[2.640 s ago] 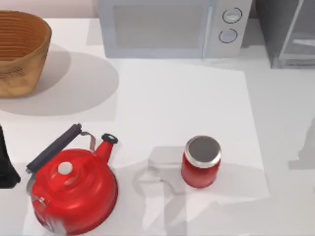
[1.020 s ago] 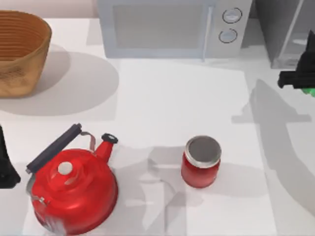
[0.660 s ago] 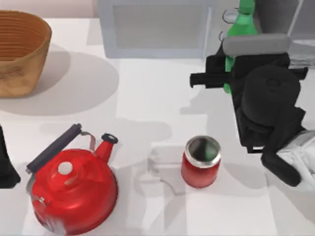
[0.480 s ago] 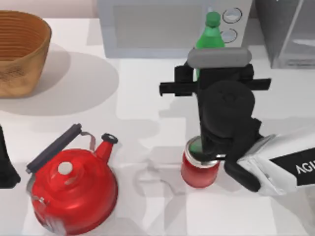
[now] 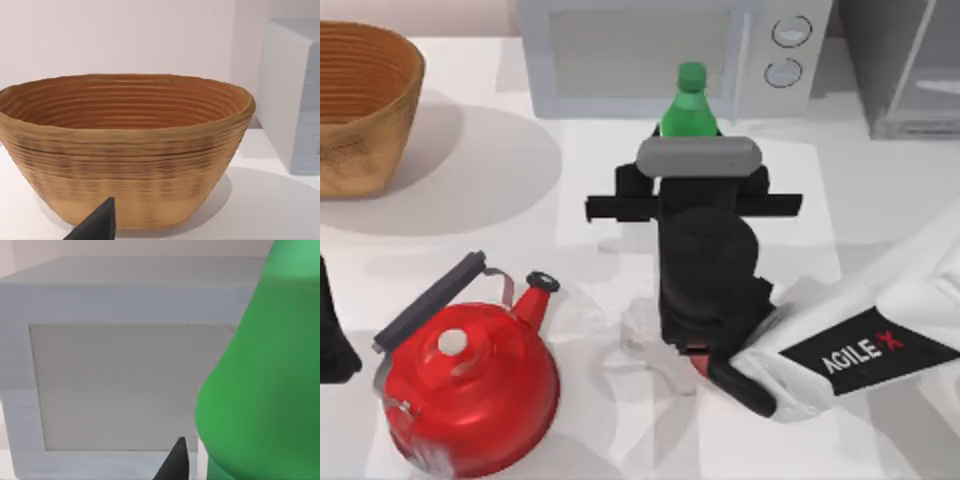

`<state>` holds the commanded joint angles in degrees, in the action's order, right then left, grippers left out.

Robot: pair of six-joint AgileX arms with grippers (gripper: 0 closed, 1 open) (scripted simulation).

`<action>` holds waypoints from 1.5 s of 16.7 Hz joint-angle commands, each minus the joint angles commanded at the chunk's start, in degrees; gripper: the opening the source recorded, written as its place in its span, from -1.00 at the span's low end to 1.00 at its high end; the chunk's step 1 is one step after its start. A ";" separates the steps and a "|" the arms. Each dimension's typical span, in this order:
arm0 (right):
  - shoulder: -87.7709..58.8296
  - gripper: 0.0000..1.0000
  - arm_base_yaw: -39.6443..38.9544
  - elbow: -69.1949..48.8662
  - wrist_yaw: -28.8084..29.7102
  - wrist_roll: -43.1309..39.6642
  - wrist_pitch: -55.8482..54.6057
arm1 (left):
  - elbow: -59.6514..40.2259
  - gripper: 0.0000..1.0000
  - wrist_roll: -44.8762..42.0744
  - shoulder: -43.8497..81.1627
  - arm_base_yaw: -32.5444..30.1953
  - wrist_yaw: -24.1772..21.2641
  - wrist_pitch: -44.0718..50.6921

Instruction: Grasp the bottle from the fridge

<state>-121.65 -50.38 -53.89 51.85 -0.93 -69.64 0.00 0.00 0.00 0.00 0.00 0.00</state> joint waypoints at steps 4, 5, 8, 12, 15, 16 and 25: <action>0.07 -1.00 0.36 0.12 -0.18 0.20 0.01 | 0.00 1.00 0.00 0.00 0.00 0.00 0.00; -0.06 -1.00 0.84 -0.37 -0.06 0.49 -0.67 | 0.00 1.00 0.00 0.00 0.00 0.00 0.00; -1.94 -1.00 3.78 -2.85 0.23 1.68 -3.21 | 0.00 1.00 0.00 0.00 0.00 0.00 0.00; -7.32 -1.00 6.65 -6.82 -1.88 1.85 -2.95 | 0.00 1.00 0.00 0.00 0.00 0.00 0.00; -11.03 -1.00 6.04 -9.77 -5.22 0.38 -1.65 | 0.00 1.00 0.00 0.00 0.00 0.00 0.00; -11.48 -1.00 5.83 -10.03 -5.67 0.12 -1.45 | 0.00 1.00 0.00 0.00 0.00 0.00 0.00; -11.49 -0.10 5.83 -10.03 -5.68 0.11 -1.45 | 0.00 1.00 0.00 0.00 0.00 0.00 0.00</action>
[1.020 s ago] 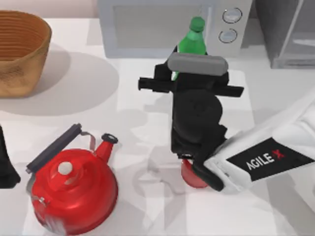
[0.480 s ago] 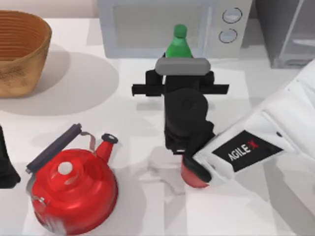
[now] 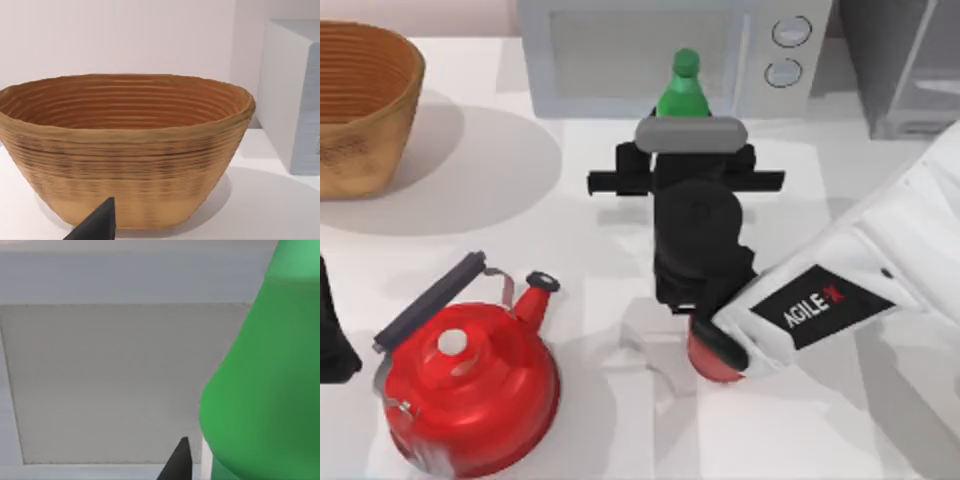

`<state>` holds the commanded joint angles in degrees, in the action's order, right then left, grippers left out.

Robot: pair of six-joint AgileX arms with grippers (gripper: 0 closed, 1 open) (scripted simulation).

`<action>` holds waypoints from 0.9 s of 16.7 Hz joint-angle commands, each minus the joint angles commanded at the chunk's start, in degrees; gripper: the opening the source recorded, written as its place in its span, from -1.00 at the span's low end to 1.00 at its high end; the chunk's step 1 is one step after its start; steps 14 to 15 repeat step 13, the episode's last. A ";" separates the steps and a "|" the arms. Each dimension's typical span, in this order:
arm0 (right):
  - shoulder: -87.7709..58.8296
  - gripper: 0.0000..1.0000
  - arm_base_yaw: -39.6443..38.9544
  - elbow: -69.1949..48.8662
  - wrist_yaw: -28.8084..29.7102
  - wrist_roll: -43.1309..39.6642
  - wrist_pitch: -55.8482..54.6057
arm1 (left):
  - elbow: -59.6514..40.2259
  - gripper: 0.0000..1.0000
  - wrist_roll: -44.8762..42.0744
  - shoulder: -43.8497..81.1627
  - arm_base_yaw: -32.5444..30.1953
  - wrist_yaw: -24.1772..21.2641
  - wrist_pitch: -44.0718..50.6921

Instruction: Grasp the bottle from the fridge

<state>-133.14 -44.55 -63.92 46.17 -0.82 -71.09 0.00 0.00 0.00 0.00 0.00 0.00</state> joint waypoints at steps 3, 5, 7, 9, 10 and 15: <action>0.00 0.36 0.00 0.00 0.00 0.00 0.00 | 0.00 1.00 0.00 0.00 0.00 0.00 0.00; 0.00 0.66 0.00 0.00 0.00 0.00 0.00 | 0.00 1.00 0.00 0.00 0.00 0.00 0.00; 0.00 0.96 0.00 0.00 0.00 0.00 0.00 | 0.00 1.00 0.00 0.00 0.00 0.00 0.00; 0.00 1.00 0.00 0.00 0.00 0.00 0.00 | 0.00 1.00 0.00 0.00 0.00 0.00 0.00; 0.00 1.00 0.00 0.00 0.00 0.00 0.00 | 0.00 1.00 0.00 0.00 0.00 0.00 0.00; 0.00 1.00 0.00 0.00 0.00 0.00 0.00 | 0.00 1.00 0.00 0.00 0.00 0.00 0.00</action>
